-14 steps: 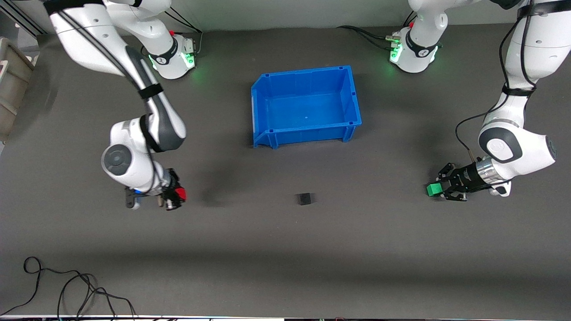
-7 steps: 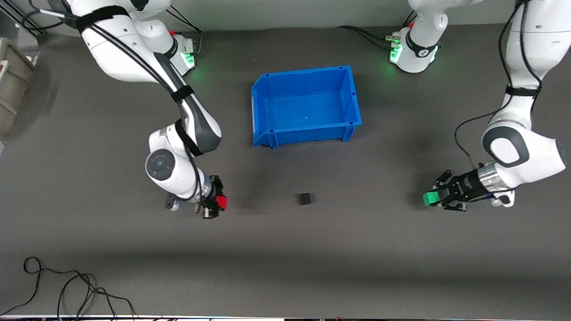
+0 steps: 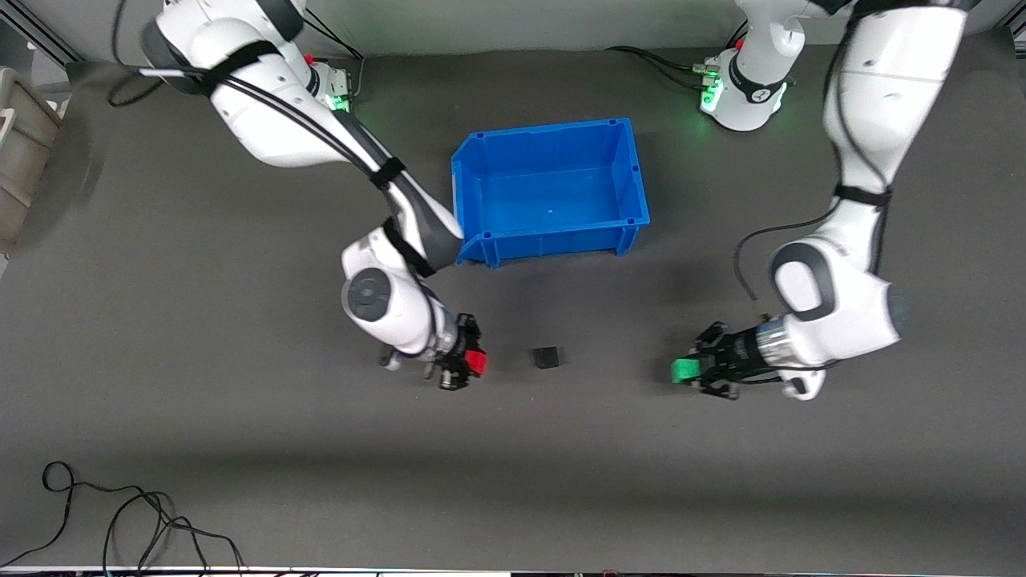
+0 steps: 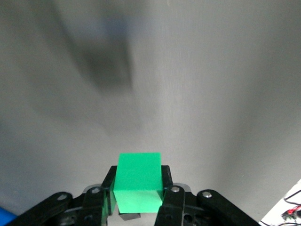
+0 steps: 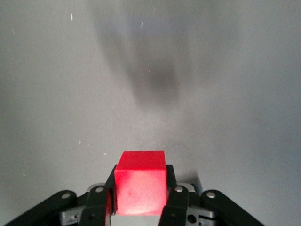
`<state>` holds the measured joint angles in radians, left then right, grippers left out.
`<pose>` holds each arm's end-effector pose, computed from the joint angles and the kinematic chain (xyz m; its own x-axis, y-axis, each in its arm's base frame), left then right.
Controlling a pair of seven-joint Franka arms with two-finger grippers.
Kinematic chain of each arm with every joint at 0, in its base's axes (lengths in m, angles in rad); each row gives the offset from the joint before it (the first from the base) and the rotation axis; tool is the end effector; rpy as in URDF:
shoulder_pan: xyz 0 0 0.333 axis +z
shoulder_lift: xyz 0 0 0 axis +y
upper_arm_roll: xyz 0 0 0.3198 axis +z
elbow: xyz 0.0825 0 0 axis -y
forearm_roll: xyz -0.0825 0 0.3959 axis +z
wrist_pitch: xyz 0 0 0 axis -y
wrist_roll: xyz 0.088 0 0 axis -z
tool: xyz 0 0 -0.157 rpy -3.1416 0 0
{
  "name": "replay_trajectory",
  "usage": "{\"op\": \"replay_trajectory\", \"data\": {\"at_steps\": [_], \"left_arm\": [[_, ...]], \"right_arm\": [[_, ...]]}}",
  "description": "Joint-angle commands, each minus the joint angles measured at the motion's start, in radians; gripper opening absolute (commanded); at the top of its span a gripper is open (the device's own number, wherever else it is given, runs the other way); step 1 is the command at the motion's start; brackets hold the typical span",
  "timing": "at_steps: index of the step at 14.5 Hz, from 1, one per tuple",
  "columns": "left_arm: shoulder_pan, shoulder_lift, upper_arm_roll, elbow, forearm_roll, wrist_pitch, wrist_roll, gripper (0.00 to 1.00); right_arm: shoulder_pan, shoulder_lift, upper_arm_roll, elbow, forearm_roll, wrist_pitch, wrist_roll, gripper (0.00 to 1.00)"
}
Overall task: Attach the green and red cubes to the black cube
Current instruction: 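Carry the red and green cubes toward the black cube with both grippers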
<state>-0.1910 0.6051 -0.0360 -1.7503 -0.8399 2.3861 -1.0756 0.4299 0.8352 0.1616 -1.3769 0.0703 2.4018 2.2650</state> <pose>0.6668 -0.1859 0.1847 0.1151 0.8288 -0.5476 0.9907 -0.0559 0.1237 0.6555 0.4161 0.1847 -0.2020 -0.9460 -0.2536 -0.9758 0.2166 -0.0308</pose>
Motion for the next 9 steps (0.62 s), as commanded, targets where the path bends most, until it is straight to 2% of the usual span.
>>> {"op": "replay_trajectory", "data": {"at_steps": [1, 3, 5, 9], "left_arm": [[-0.091, 0.068, 0.018, 0.058, 0.001, 0.076, -0.066, 0.2], [-0.143, 0.087, 0.018, 0.067, -0.007, 0.122, -0.119, 0.2], [-0.188, 0.108, 0.018, 0.086, -0.005, 0.152, -0.19, 0.2], [-0.271, 0.15, 0.018, 0.109, 0.002, 0.251, -0.371, 0.2]], "right_arm": [[0.018, 0.117, 0.038, 0.114, -0.15, -0.004, 0.047, 0.21], [0.033, 0.156, 0.044, 0.156, -0.181, -0.004, 0.033, 0.2], [0.07, 0.196, 0.046, 0.17, -0.277, -0.004, 0.033, 0.2], [0.078, 0.199, 0.056, 0.173, -0.28, -0.003, 0.039, 0.19]]}}
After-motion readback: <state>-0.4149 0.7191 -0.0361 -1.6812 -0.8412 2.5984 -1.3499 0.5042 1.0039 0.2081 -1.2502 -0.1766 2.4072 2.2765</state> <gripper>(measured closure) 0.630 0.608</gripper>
